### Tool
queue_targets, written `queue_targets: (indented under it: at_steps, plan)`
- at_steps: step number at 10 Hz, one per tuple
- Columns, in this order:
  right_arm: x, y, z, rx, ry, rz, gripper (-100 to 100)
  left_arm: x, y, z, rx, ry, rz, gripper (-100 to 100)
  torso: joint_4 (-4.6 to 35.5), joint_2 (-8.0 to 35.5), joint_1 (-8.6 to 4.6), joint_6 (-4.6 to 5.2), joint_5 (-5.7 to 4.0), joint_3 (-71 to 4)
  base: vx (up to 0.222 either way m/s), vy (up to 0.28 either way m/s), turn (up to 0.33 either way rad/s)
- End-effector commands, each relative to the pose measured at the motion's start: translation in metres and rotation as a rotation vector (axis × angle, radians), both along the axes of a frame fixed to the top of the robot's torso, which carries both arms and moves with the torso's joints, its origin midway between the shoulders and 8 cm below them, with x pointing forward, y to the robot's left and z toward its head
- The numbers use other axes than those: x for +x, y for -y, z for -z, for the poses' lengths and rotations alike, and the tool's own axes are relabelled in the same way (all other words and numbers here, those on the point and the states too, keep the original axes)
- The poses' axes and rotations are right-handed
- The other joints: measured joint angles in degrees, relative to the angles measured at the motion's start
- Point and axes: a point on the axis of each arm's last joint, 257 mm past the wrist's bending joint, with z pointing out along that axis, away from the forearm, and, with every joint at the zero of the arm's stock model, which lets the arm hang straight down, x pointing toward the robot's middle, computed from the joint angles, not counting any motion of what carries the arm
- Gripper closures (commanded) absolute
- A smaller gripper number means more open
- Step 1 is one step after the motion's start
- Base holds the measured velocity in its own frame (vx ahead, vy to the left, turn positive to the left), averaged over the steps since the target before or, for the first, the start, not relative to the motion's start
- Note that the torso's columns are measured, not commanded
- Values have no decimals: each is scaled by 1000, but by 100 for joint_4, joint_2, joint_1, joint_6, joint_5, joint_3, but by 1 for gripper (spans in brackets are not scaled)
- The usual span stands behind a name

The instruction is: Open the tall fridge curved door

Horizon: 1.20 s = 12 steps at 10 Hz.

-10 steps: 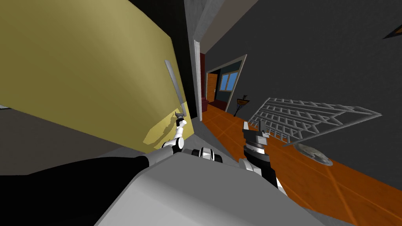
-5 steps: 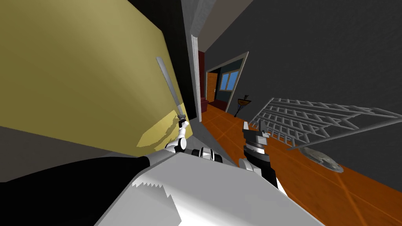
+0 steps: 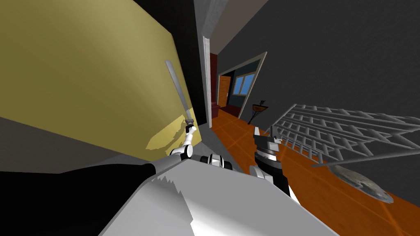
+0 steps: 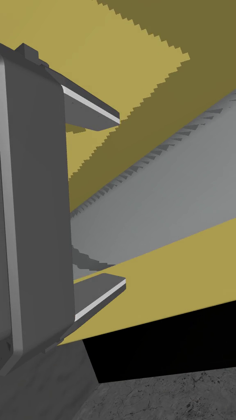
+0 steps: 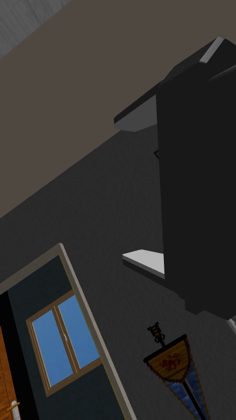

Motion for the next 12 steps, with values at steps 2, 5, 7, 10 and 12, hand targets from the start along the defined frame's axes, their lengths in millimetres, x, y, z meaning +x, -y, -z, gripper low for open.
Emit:
queue_targets:
  at_steps: [2,5,7,10,12]
  plan:
    - [0,0,0,0,0,0,0,3,-6,-11,4,21,50,-100,9,-15,25,-1,-2,-8,71,-73,158]
    - [0,0,0,0,0,0,0,9,2,-13,13,21,94,-100,3,-10,17,-25,-1,-5,84,-80,140]
    - [0,0,0,0,0,0,0,11,4,-14,14,19,126,-100,-2,-3,18,-16,5,-1,73,-75,144]
    - [0,0,0,0,0,0,0,11,2,-11,4,11,174,-100,-4,-3,18,-5,7,-2,71,-81,155]
    - [0,0,0,0,0,0,0,11,6,-7,1,-1,207,-100,-7,-5,13,-4,7,-3,69,-76,152]
